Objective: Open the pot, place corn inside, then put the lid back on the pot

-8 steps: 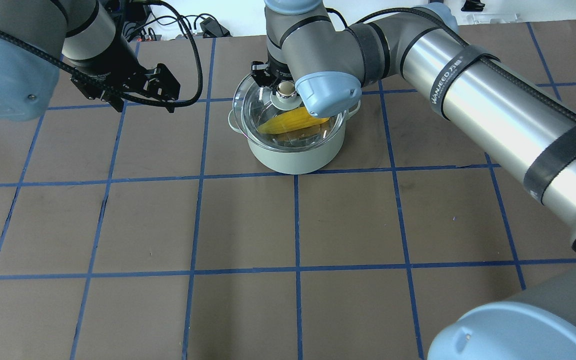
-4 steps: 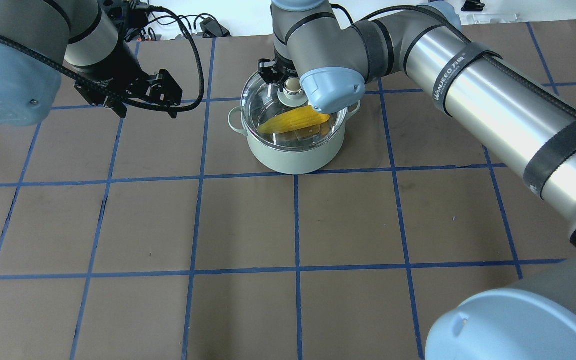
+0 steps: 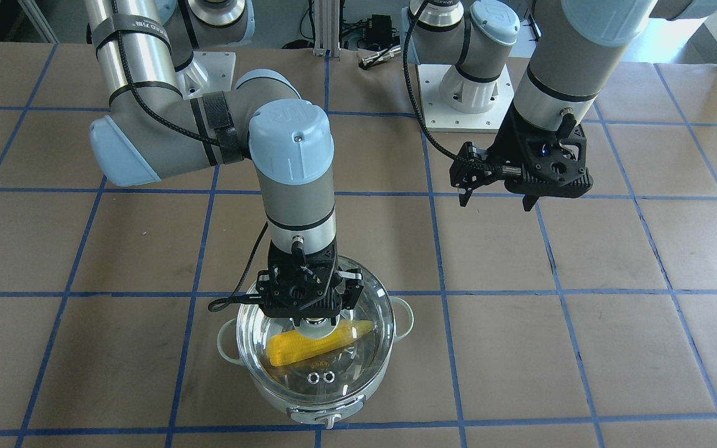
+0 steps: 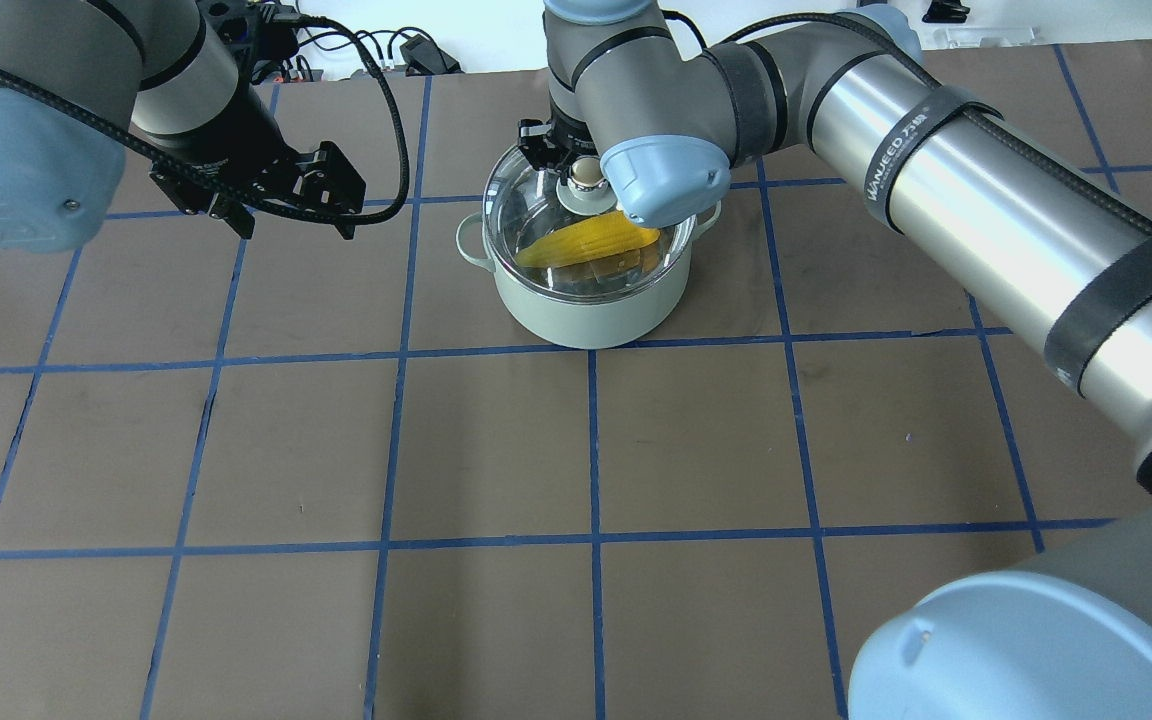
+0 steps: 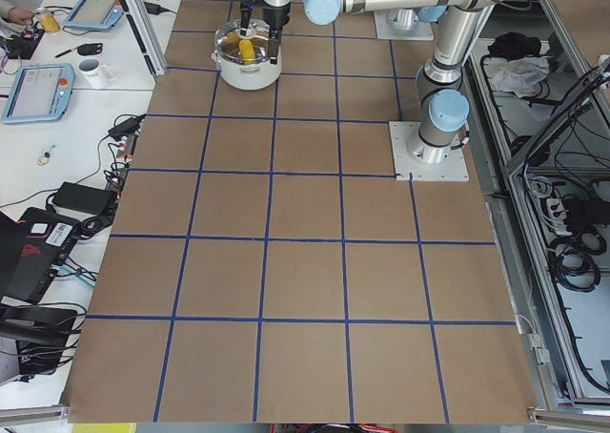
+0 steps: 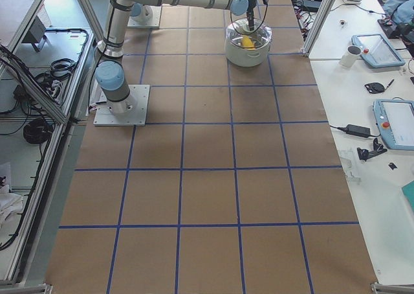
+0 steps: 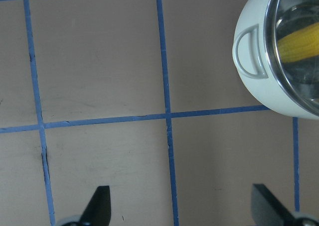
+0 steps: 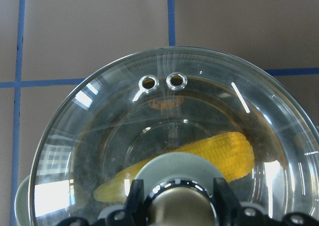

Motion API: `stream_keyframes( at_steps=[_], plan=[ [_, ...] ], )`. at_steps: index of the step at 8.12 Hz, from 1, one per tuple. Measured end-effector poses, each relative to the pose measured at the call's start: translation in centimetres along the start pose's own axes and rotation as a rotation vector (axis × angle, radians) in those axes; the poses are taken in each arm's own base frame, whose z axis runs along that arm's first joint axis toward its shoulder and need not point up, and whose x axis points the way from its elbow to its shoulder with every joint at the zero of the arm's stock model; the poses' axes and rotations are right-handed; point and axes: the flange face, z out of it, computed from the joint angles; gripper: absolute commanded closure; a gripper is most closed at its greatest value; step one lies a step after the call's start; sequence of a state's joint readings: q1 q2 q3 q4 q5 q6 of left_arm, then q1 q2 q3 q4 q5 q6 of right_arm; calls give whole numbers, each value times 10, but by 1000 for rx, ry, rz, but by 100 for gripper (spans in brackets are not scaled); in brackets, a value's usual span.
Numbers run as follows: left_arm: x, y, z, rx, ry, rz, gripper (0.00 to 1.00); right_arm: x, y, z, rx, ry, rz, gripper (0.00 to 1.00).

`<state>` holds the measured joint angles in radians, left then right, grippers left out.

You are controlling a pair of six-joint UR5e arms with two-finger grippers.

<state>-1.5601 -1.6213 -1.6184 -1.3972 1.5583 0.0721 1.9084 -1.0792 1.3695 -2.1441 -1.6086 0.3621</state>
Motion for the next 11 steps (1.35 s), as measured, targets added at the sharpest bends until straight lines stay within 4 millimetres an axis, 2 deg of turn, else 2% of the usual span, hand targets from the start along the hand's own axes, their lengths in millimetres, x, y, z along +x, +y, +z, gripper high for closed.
stream_keyframes(
  at_steps=[9, 11],
  plan=[
    [0, 2, -2, 1, -12, 1, 0, 0, 1, 10, -12, 5, -7, 88],
    [0, 2, -2, 1, -10, 1, 0, 0, 2, 12, -16, 6, -8, 83]
  ],
)
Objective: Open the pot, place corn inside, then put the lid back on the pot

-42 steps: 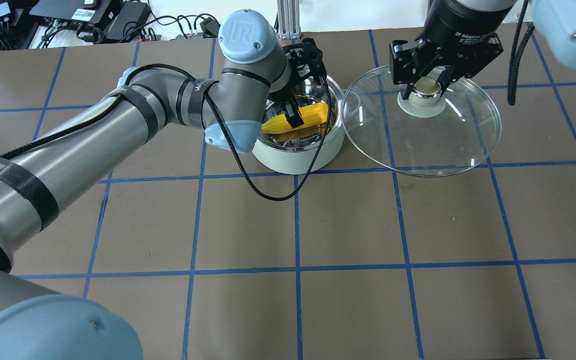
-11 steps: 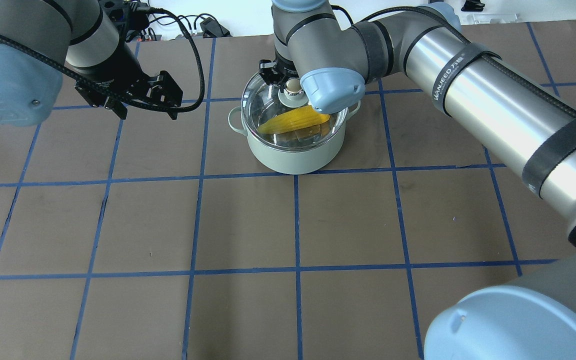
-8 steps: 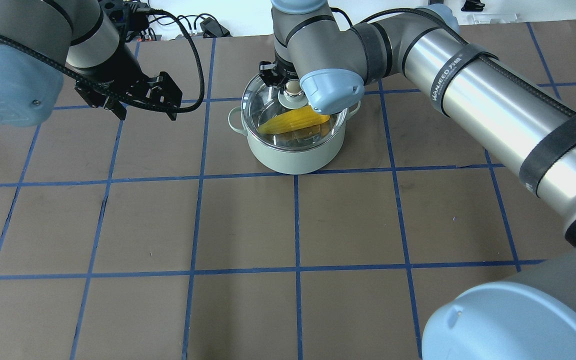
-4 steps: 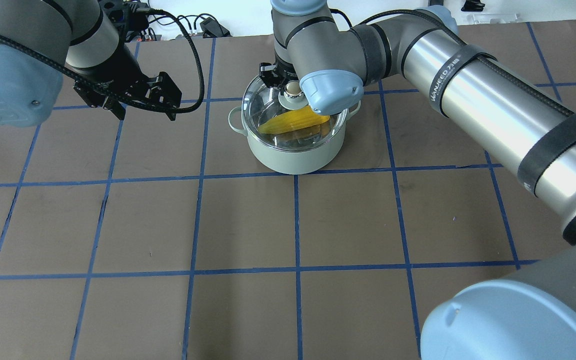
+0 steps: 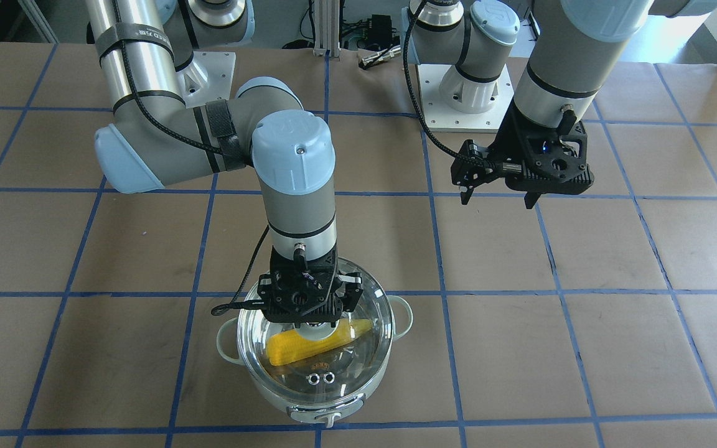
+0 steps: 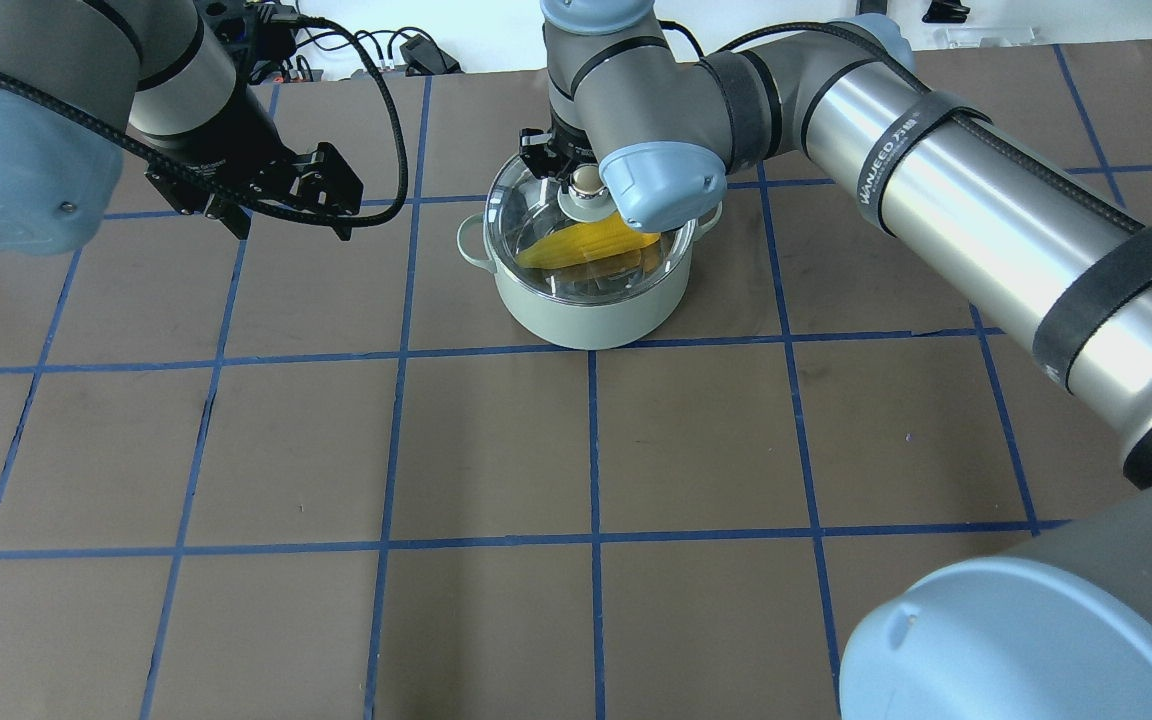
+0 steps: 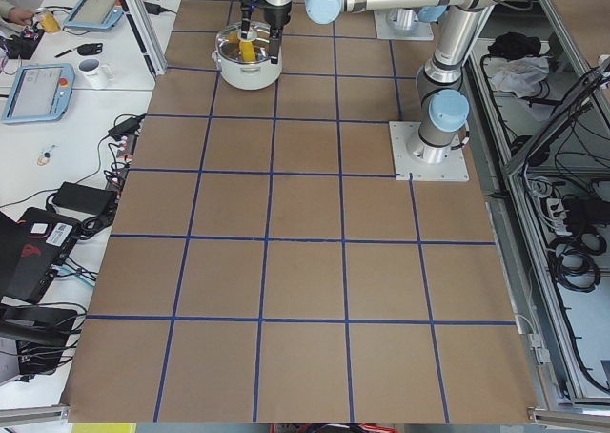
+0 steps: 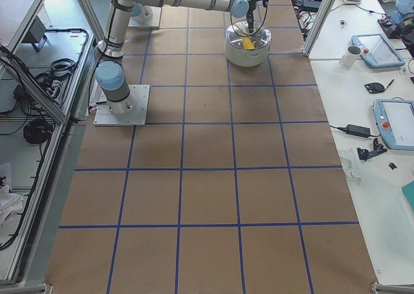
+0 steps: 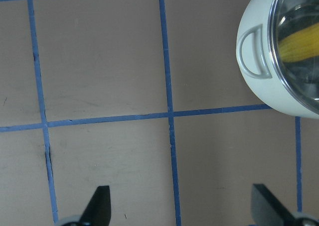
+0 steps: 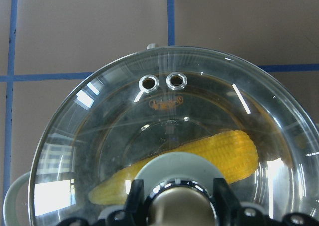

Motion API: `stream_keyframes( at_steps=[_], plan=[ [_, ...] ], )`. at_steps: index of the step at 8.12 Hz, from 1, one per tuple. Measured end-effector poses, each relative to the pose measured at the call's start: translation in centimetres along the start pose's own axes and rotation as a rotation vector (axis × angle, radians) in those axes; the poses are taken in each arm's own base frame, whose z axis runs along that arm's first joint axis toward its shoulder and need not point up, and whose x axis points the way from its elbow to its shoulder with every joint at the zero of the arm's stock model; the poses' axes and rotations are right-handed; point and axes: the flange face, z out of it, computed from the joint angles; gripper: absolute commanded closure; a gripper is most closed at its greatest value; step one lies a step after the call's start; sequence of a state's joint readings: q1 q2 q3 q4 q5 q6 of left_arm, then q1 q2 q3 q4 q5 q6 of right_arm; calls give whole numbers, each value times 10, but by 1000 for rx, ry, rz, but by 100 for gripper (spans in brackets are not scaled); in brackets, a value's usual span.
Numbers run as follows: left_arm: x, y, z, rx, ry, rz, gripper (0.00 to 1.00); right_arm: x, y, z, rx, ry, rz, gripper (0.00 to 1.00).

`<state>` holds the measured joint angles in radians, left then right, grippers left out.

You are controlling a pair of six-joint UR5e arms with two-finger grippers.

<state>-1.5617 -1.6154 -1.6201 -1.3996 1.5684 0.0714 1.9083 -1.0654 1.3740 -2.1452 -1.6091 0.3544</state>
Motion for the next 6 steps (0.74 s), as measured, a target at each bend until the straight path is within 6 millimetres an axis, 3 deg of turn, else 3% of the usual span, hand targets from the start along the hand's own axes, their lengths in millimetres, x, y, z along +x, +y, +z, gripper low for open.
stream_keyframes(
  at_steps=[1, 2, 3, 6],
  plan=[
    [1, 0, 1, -1, 3, 0, 0, 0, 0, 1, -1, 1, 0, 53],
    [1, 1, 1, -2, 4, 0, 0, 0, 0, 1, -2, 1, 3, 33],
    [1, 1, 2, -4, 7, 0, 0, 0, 0, 2, -2, 1, 6, 4],
    [1, 0, 4, -8, 4, 0, 0, -1, -1, 0, -1, -9, 6, 0]
  ],
)
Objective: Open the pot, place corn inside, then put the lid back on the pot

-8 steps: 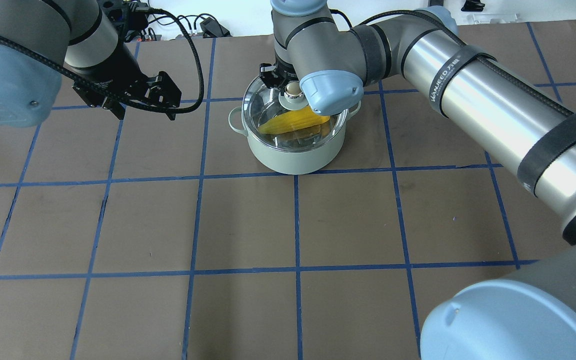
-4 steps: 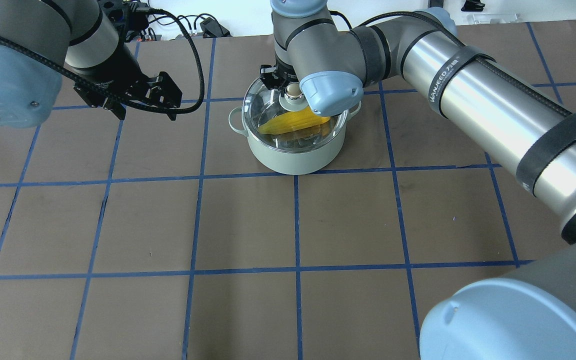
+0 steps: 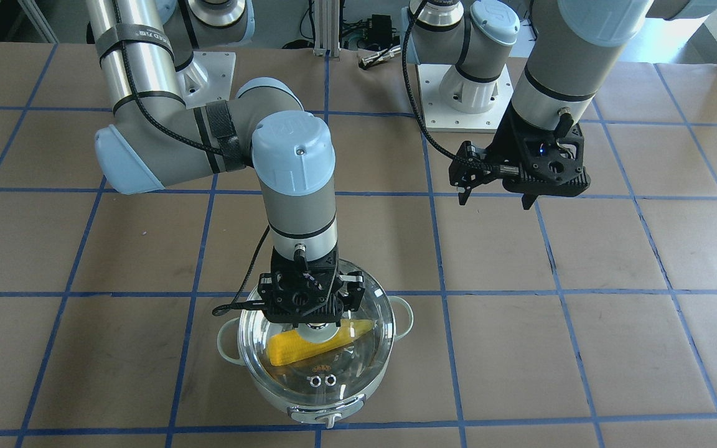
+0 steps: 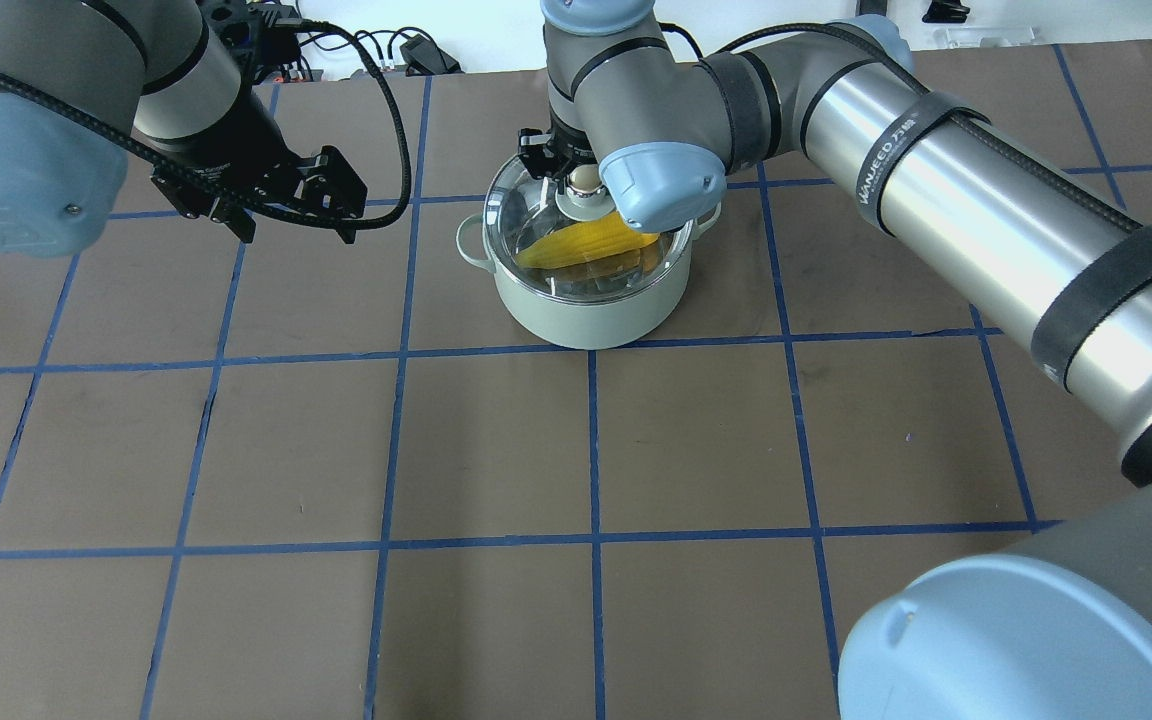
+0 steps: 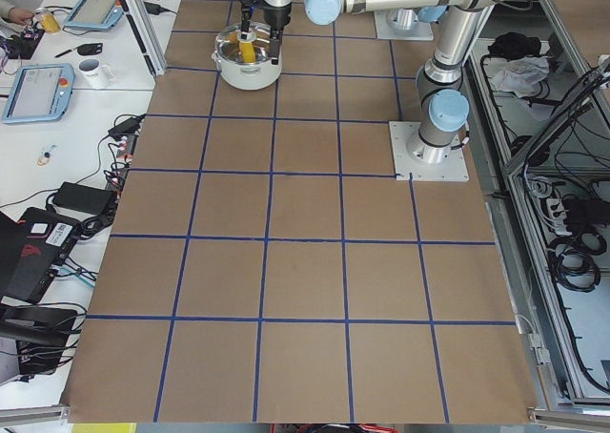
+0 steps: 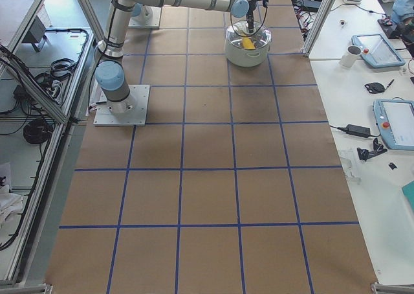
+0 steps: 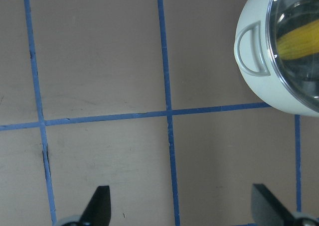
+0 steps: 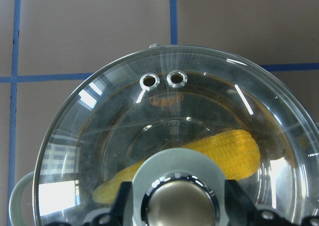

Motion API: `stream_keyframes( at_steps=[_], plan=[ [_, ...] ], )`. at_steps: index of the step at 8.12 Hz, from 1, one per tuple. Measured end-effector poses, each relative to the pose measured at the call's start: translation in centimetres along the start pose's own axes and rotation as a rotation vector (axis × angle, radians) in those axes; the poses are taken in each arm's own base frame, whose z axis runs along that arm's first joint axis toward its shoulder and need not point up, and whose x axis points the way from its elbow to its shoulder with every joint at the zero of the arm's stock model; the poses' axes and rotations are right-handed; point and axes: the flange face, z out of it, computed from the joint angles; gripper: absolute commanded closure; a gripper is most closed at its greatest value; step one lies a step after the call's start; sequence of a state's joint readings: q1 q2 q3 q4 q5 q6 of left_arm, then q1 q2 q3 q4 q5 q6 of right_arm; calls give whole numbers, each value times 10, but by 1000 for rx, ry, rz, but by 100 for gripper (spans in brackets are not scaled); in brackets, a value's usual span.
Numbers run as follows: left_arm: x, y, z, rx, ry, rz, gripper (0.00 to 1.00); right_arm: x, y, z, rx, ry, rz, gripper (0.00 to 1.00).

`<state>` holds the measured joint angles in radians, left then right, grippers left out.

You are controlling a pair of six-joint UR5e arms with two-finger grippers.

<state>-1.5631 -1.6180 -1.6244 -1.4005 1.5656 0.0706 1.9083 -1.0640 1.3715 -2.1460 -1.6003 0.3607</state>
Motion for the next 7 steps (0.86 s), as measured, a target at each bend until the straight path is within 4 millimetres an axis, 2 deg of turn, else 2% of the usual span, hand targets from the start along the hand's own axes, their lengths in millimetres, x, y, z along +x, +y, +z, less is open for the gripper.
stream_keyframes(
  at_steps=[2, 4, 5, 7],
  plan=[
    [0, 0, 0, 0, -2, 0, 0, 5, -3, -15, 19, -8, -1, 0],
    [1, 0, -1, 1, 2, 1, 0, 31, -3, -61, 47, -9, 4, 0],
    [2, 1, -1, 4, 5, 3, 0, 58, 4, -86, 23, 10, 6, 0],
    [2, 1, -3, 7, -1, 6, 0, 132, 28, -142, -53, 55, -14, 0]
  ],
)
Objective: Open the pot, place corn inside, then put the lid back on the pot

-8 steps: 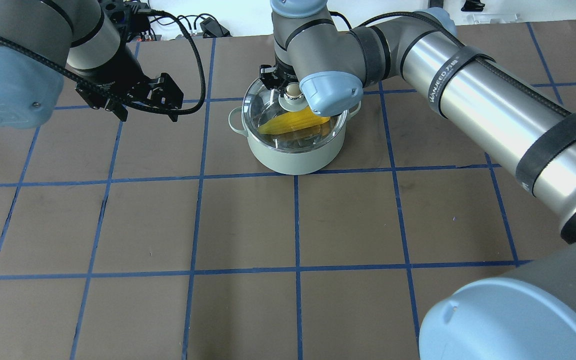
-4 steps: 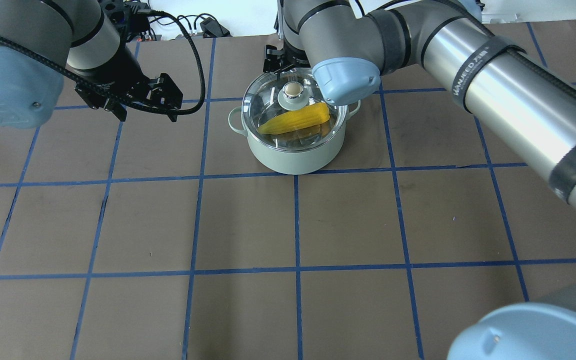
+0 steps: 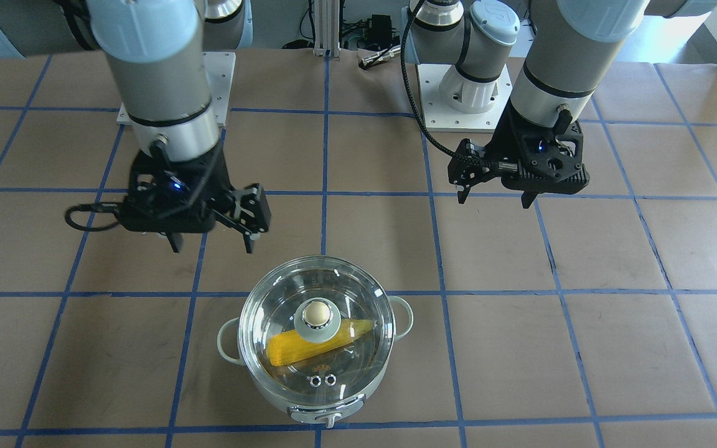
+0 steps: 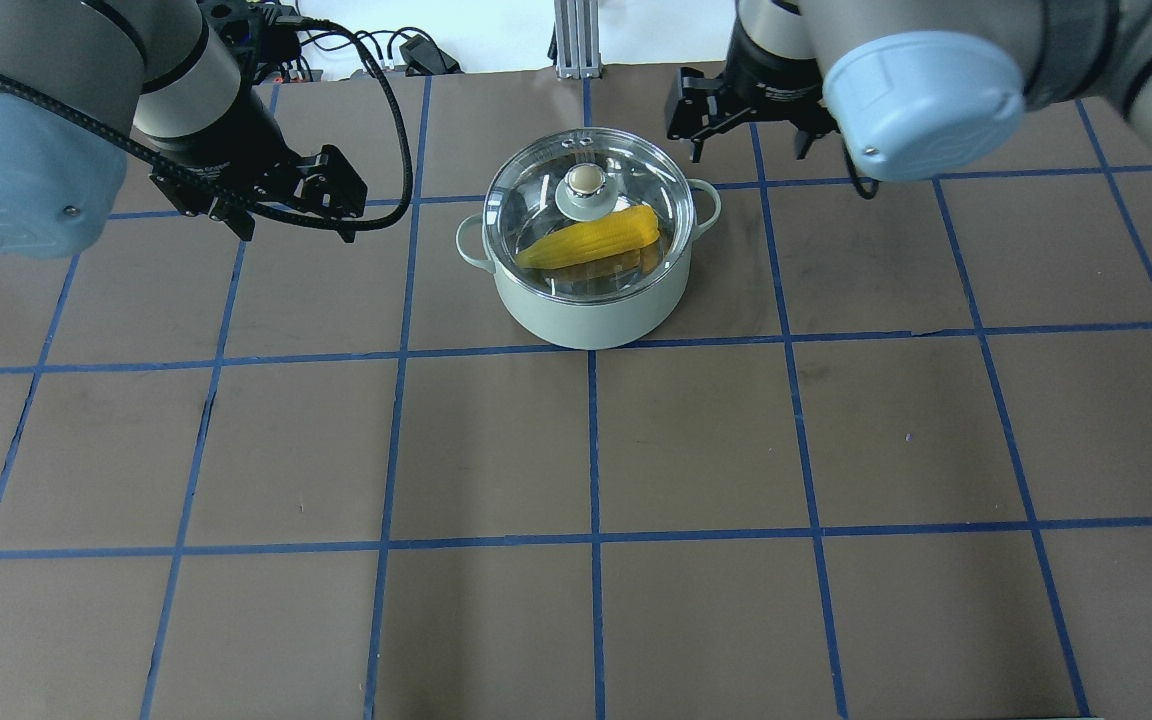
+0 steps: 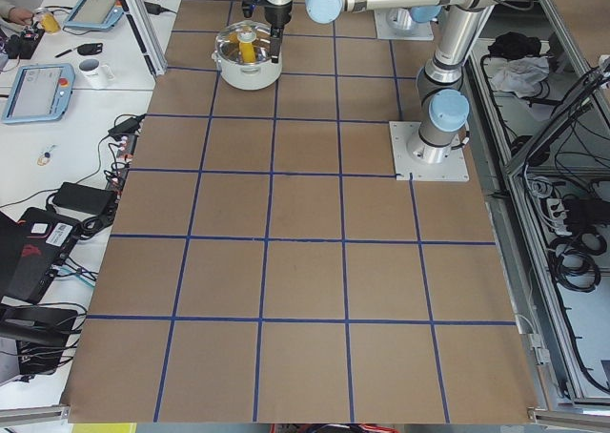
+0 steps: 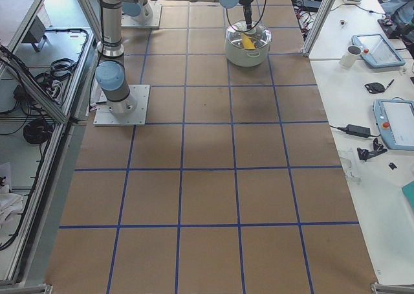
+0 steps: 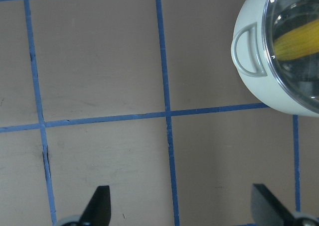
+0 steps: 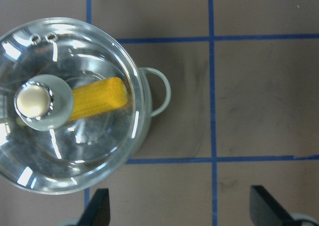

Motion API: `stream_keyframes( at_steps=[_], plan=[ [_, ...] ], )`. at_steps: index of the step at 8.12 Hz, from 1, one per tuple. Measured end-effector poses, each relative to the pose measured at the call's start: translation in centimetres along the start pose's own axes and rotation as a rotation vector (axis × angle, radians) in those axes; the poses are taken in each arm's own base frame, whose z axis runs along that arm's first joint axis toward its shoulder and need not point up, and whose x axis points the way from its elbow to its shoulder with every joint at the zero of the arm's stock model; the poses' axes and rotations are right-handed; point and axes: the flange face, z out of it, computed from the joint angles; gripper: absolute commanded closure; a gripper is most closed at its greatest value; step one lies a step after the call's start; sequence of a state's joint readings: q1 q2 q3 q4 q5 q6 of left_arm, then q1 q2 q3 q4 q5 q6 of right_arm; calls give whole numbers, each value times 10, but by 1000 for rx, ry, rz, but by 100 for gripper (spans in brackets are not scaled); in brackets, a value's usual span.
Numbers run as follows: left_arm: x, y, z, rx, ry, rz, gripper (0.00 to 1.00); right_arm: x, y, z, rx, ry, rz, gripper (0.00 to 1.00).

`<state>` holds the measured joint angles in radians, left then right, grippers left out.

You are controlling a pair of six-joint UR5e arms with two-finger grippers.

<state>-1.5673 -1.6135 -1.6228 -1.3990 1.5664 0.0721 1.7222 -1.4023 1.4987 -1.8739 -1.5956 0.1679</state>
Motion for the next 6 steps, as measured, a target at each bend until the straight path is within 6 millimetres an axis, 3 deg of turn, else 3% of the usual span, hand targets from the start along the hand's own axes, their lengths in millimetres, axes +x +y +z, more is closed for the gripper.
stream_keyframes(
  at_steps=[1, 3, 6],
  plan=[
    [0, 0, 0, 0, -2, 0, 0, 26, 23, -29, -46, 13, -22, 0],
    [-2, 0, -1, 1, -5, -5, 0, 46, 65, -73, -112, 23, -39, 0],
    [-3, 0, 0, -2, -6, -30, 0, 50, 81, -87, -130, 22, -47, 0]
  ],
)
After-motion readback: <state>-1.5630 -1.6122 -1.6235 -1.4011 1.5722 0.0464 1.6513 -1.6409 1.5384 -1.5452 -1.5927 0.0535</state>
